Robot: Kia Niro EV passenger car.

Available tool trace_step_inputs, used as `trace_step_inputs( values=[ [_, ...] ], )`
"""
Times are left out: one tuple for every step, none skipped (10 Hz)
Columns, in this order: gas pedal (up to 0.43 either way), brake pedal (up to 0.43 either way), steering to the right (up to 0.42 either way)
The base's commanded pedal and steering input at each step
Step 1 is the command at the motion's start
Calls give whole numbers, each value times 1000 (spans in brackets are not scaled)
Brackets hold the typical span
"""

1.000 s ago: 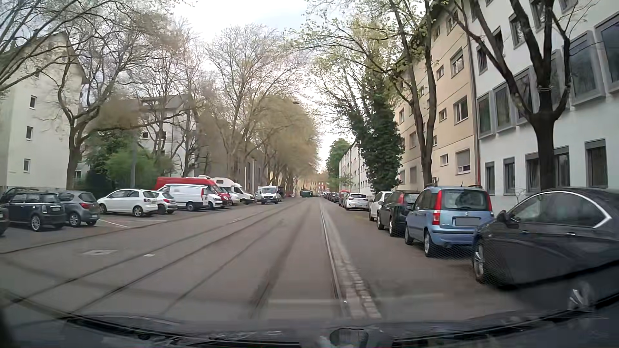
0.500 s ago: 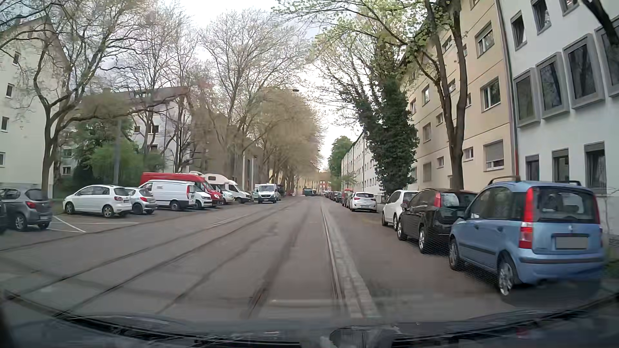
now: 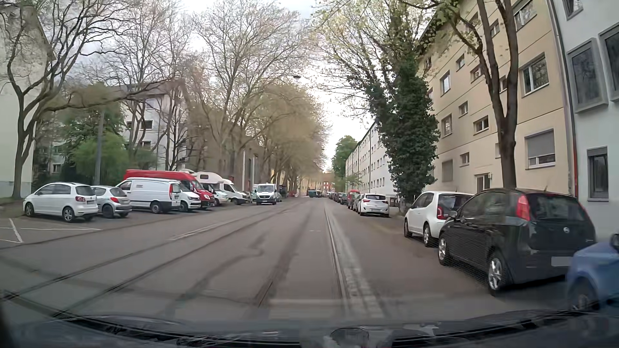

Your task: Follow the waypoints while adhering to traffic rules and regulations

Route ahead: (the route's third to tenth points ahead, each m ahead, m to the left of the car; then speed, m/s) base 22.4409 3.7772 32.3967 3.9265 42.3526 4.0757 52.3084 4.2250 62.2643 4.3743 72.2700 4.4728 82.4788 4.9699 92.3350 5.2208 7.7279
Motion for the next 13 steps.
trace_step_inputs(
  values=[
    [87, 0, 1],
    [87, 0, 8],
    [87, 0, 11],
    [87, 0, 12],
    [87, 0, 12],
    [87, 0, 12],
    [87, 0, 11],
    [87, 0, 11],
    [87, 0, 10],
    [87, 0, 9],
    [87, 0, 6],
    [87, 0, 6],
    [87, 0, 6]
  ],
)
